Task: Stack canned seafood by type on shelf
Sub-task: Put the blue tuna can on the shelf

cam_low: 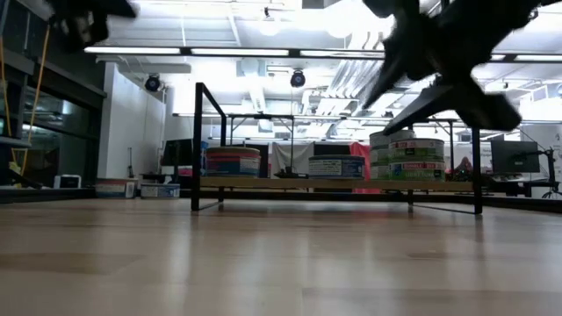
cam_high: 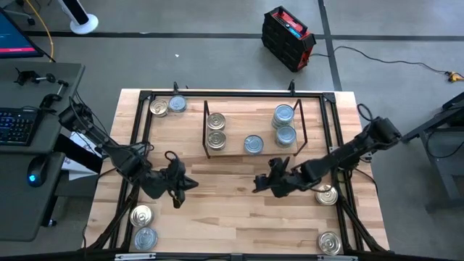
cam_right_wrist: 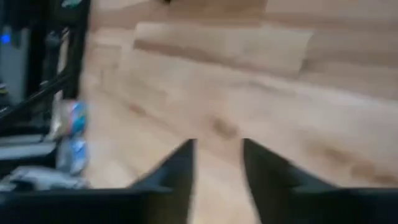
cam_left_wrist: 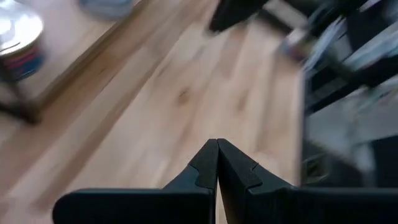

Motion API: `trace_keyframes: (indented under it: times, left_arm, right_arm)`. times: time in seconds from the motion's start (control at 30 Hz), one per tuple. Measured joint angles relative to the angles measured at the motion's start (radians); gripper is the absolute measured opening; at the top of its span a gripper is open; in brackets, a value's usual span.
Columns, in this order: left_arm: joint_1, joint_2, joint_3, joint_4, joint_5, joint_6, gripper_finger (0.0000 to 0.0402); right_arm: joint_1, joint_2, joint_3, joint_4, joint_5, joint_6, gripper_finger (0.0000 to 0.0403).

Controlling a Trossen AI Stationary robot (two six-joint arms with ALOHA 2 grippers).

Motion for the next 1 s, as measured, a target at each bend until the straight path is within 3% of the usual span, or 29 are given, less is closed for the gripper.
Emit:
trace_keyframes:
  times: [0.07,0.1,0.3,0.4,0.67,1.0]
  left_arm:
    - [0.01,0.0,0.0,0.124,0.0,0.023,0.0001]
    - [0.016,0.0,0.0,0.193,0.0,0.044,0.0001]
    - [0.017,0.0,0.001,0.696,0.05,0.328,0.0001]
    - [0.013,0.0,0.001,0.858,0.08,0.419,0.0001]
    - [0.004,0.0,0.001,0.953,0.08,0.455,0.0001]
    - [-0.006,-0.001,0.001,1.198,0.083,0.616,0.0001]
  right_arm:
    - [-0.013,0.03,0.0,-0.003,0.037,0.0,0.004]
    - [-0.023,0.039,0.0,-0.002,0.054,-0.006,0.0022]
    - [-0.103,0.081,0.044,-0.037,0.105,-0.077,0.0003]
    - [-0.142,0.116,0.113,-0.127,0.107,-0.144,0.0001]
    - [-0.221,0.221,0.267,-0.315,0.05,-0.313,0.0]
    - [-0.271,0.258,0.286,-0.407,0.044,-0.364,0.0]
